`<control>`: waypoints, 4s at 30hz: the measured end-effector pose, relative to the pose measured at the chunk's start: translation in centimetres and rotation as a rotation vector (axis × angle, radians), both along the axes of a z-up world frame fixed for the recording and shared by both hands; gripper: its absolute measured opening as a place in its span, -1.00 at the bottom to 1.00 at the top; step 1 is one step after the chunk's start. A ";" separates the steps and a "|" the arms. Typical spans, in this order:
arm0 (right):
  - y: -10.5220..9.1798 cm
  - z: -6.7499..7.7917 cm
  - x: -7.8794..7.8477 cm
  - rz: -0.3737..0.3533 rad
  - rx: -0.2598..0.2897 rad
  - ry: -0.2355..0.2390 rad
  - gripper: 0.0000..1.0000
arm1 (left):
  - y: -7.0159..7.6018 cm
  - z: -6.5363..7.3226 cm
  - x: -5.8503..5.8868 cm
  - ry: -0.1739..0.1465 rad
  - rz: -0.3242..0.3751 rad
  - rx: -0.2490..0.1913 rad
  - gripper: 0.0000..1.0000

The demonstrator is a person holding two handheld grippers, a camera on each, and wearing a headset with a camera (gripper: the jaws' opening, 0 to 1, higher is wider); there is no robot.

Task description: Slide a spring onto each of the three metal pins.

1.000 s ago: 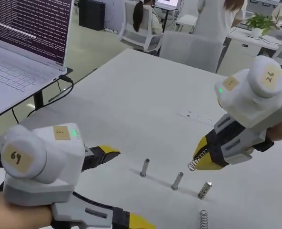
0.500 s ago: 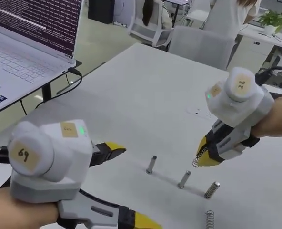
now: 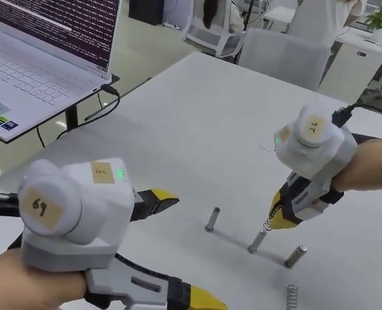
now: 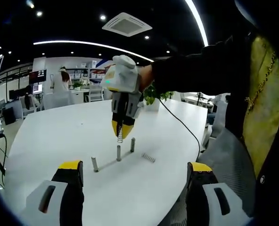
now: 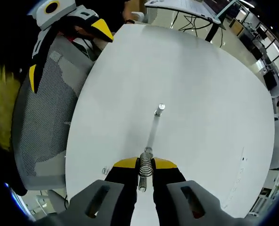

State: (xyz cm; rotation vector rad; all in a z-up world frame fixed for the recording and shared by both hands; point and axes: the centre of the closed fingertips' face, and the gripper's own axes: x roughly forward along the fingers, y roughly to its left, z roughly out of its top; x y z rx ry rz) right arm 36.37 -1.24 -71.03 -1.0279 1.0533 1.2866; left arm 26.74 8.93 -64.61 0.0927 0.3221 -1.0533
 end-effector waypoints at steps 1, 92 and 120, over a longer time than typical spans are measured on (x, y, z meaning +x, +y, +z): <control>0.0 -0.1 0.1 -0.001 -0.001 0.000 -0.84 | 0.0 0.0 0.0 0.001 -0.001 0.001 0.75; 0.5 -7.6 1.2 -0.027 -0.061 0.015 -0.81 | -0.1 -0.7 0.1 0.027 -0.006 0.012 0.63; 0.4 -4.5 1.8 -0.111 0.059 -0.045 -0.45 | -0.1 -0.7 0.2 0.027 -0.018 0.026 0.62</control>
